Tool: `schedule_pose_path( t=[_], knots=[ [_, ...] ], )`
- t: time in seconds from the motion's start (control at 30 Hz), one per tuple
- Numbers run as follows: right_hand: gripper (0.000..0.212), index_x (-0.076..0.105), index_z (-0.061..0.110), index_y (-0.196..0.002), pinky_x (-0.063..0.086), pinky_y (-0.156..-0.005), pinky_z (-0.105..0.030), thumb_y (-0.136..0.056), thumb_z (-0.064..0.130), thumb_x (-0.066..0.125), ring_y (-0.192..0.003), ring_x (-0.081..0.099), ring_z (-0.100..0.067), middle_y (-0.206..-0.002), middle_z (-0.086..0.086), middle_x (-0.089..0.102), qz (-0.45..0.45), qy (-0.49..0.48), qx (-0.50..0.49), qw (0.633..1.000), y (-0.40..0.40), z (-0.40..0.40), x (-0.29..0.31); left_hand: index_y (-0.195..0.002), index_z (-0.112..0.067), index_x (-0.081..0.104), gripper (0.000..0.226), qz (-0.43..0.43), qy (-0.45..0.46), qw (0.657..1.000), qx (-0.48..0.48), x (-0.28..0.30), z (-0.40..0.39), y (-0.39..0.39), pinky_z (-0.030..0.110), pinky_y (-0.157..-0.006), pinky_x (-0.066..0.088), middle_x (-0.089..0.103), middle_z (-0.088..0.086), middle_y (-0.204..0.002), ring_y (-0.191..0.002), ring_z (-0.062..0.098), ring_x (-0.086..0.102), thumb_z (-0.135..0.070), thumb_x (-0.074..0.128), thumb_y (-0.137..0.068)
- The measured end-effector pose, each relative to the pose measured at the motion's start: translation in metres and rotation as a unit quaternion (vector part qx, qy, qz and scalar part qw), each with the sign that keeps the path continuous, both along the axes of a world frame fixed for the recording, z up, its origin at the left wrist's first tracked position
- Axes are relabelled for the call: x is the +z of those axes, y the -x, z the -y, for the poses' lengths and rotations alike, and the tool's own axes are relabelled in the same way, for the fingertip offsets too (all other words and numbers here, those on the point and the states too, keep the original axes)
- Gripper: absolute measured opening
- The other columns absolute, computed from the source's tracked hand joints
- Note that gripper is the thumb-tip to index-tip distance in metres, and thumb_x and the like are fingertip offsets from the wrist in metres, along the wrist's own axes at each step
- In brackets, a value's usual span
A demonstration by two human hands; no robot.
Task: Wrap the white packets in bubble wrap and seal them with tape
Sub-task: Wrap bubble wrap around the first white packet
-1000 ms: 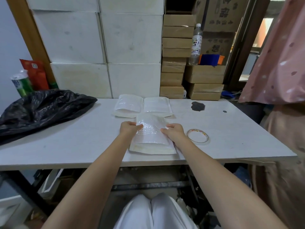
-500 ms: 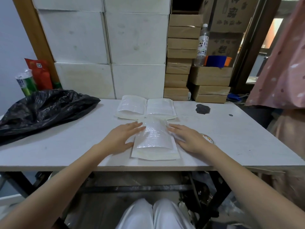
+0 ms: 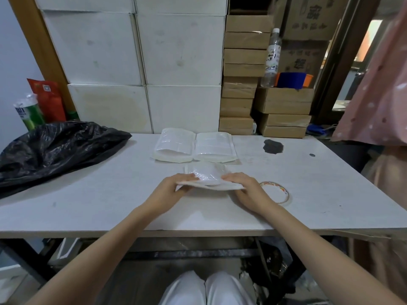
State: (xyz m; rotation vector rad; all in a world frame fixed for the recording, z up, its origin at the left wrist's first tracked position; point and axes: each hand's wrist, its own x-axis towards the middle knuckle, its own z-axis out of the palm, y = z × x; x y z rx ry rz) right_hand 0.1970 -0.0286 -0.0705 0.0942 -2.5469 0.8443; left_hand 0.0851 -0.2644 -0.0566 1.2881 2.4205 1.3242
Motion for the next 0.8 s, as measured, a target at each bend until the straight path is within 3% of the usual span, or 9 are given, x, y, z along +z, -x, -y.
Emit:
schedule_pose_path(
  t=[0.07, 0.13, 0.2, 0.3, 0.37, 0.43, 0.53, 0.67, 0.8],
  knots=[
    [0.028, 0.07, 0.012, -0.101, 0.039, -0.09, -0.012, -0.09, -0.005, 0.051, -0.102, 0.054, -0.016, -0.103, 0.006, 0.062, 0.015, 0.064, -0.018, 0.998, 0.001, 0.01, 0.005, -0.107, -0.017, 0.07, 0.021, 0.061, -0.025, 0.996, 0.054, 0.005, -0.007, -0.004, 0.017, -0.085, 0.045, 0.068, -0.008, -0.108, -0.098, 0.002, 0.06, -0.023, 0.056, -0.093],
    [0.028, 0.065, 0.025, -0.08, 0.041, -0.085, -0.021, -0.091, 0.001, 0.054, -0.094, 0.053, -0.017, -0.09, 0.006, 0.058, 0.023, 0.151, -0.041, 0.987, 0.002, 0.02, 0.009, -0.088, -0.018, 0.067, 0.014, 0.086, -0.054, 0.991, 0.089, 0.01, -0.013, -0.006, 0.016, -0.071, 0.042, 0.066, -0.009, -0.085, -0.078, -0.001, 0.058, -0.025, 0.056, -0.093],
    [0.025, 0.061, 0.03, -0.074, 0.04, -0.081, -0.023, -0.089, 0.01, 0.061, -0.088, 0.053, -0.013, -0.087, 0.005, 0.058, 0.033, 0.226, -0.045, 0.973, 0.0, 0.028, 0.013, -0.071, -0.022, 0.057, 0.021, 0.091, -0.078, 0.986, 0.119, 0.009, -0.016, -0.005, 0.016, -0.066, 0.039, 0.058, -0.009, -0.069, -0.066, 0.001, 0.053, -0.023, 0.057, -0.092],
    [0.019, 0.061, 0.033, -0.074, 0.042, -0.069, -0.012, -0.087, 0.02, 0.066, -0.077, 0.055, -0.007, -0.081, 0.009, 0.062, 0.046, 0.273, -0.051, 0.96, -0.001, 0.036, 0.018, -0.084, -0.019, 0.062, 0.007, 0.095, -0.091, 0.982, 0.134, 0.006, -0.02, -0.004, 0.015, -0.067, 0.043, 0.064, -0.003, -0.078, -0.074, 0.009, 0.058, -0.023, 0.06, -0.089],
    [0.017, 0.062, 0.028, -0.074, 0.041, -0.058, -0.005, -0.089, 0.022, 0.063, -0.068, 0.056, -0.002, -0.074, 0.011, 0.062, 0.049, 0.299, -0.064, 0.951, 0.002, 0.037, 0.02, -0.1, -0.016, 0.064, 0.015, 0.113, -0.107, 0.978, 0.137, 0.004, -0.023, -0.002, 0.023, -0.078, 0.049, 0.069, -0.002, -0.095, -0.089, 0.011, 0.063, -0.025, 0.061, -0.089],
    [0.019, 0.061, 0.025, -0.071, 0.039, -0.053, -0.004, -0.09, 0.023, 0.062, -0.059, 0.054, 0.006, -0.067, 0.015, 0.06, 0.047, 0.317, -0.081, 0.944, 0.005, 0.038, 0.02, -0.104, -0.016, 0.063, 0.02, 0.13, -0.124, 0.973, 0.142, 0.003, -0.026, -0.001, 0.026, -0.08, 0.051, 0.069, -0.004, -0.099, -0.093, 0.011, 0.063, -0.029, 0.061, -0.089],
    [0.029, 0.055, 0.022, -0.062, 0.037, -0.052, -0.007, -0.09, 0.021, 0.062, -0.051, 0.052, 0.008, -0.05, 0.019, 0.056, 0.034, 0.323, -0.113, 0.939, 0.011, 0.04, 0.016, -0.099, -0.018, 0.062, 0.021, 0.13, -0.135, 0.969, 0.161, 0.001, -0.032, -0.002, 0.025, -0.076, 0.047, 0.067, -0.007, -0.094, -0.089, 0.01, 0.062, -0.036, 0.057, -0.09],
    [0.035, 0.054, 0.002, -0.069, 0.035, -0.058, -0.028, -0.09, 0.03, 0.059, -0.058, 0.045, -0.013, -0.061, -0.002, 0.049, 0.012, 0.301, -0.206, 0.931, 0.025, 0.04, 0.007, -0.087, -0.013, 0.059, 0.034, 0.1, -0.101, 0.965, 0.221, -0.001, -0.041, -0.001, 0.035, -0.07, 0.045, 0.064, 0.001, -0.08, -0.077, 0.018, 0.058, -0.046, 0.051, -0.09],
    [0.039, 0.037, 0.012, -0.066, 0.028, -0.058, -0.031, -0.093, 0.036, 0.053, -0.059, 0.038, -0.016, -0.06, 0.003, 0.037, 0.016, 0.213, -0.276, 0.937, 0.032, 0.044, 0.012, -0.078, -0.013, 0.05, 0.036, 0.05, -0.03, 0.954, 0.292, 0.006, -0.051, -0.003, 0.032, -0.063, 0.034, 0.052, -0.006, -0.069, -0.071, 0.021, 0.05, -0.046, 0.045, -0.093]
  ],
)
